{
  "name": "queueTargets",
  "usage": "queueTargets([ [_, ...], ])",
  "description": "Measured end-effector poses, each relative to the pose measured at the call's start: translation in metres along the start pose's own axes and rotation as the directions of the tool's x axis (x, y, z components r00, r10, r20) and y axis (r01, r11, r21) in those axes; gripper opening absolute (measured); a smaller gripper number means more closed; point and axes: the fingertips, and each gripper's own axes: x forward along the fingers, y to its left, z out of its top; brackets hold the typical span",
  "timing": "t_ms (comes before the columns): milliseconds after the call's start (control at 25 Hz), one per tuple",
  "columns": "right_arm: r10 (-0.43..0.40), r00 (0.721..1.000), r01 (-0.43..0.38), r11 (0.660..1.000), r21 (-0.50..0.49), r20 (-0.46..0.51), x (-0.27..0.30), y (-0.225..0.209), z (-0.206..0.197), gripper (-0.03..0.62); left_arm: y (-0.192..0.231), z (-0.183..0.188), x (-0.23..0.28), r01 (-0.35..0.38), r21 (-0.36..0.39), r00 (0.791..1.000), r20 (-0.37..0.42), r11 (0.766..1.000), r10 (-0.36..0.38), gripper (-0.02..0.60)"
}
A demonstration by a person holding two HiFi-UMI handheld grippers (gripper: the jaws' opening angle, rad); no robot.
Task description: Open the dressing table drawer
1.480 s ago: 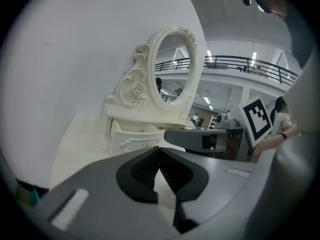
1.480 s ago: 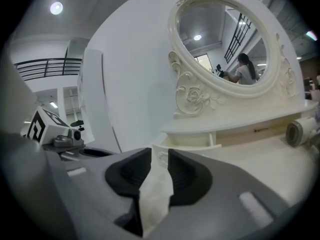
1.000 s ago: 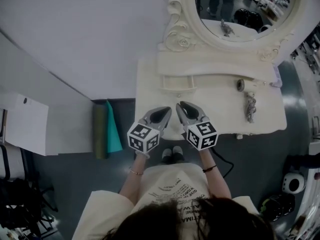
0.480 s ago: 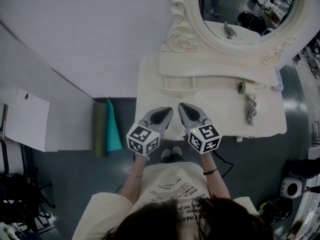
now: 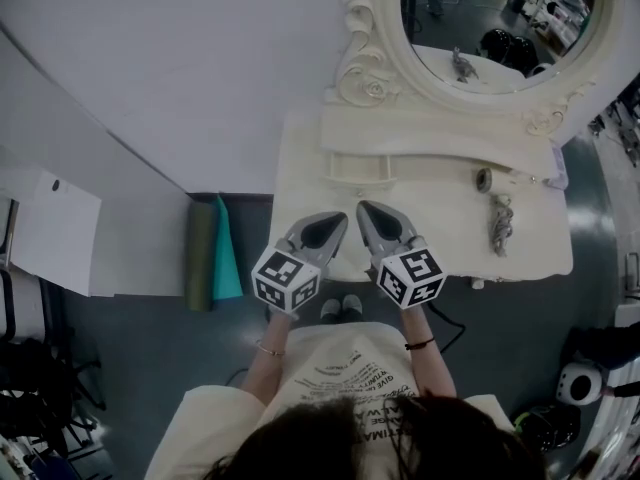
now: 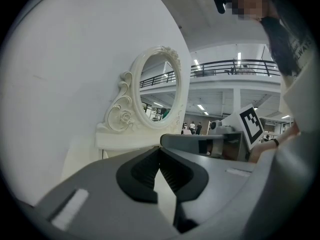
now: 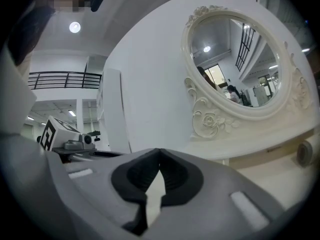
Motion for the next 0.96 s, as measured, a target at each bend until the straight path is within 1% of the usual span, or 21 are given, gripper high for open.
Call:
queueTargets([
  [440,0.030,0.999,-0.030,0.999,-0.014,0.028,-0.0007,0.0017,0.0070,0.003,-0.0004,0.0031,-0.0005,-0.017,0.006,1.000,0.009,1.000,0.017,-0.012],
  [960,0.043,0.999,-0.042,0.999,-0.023,0.026,0.0008,0.0030,0.0064,0.003,-0.0035,0.0049,0.0004,-0.018,0.013,1.000,0.016,1.000,0.018,-0.012],
])
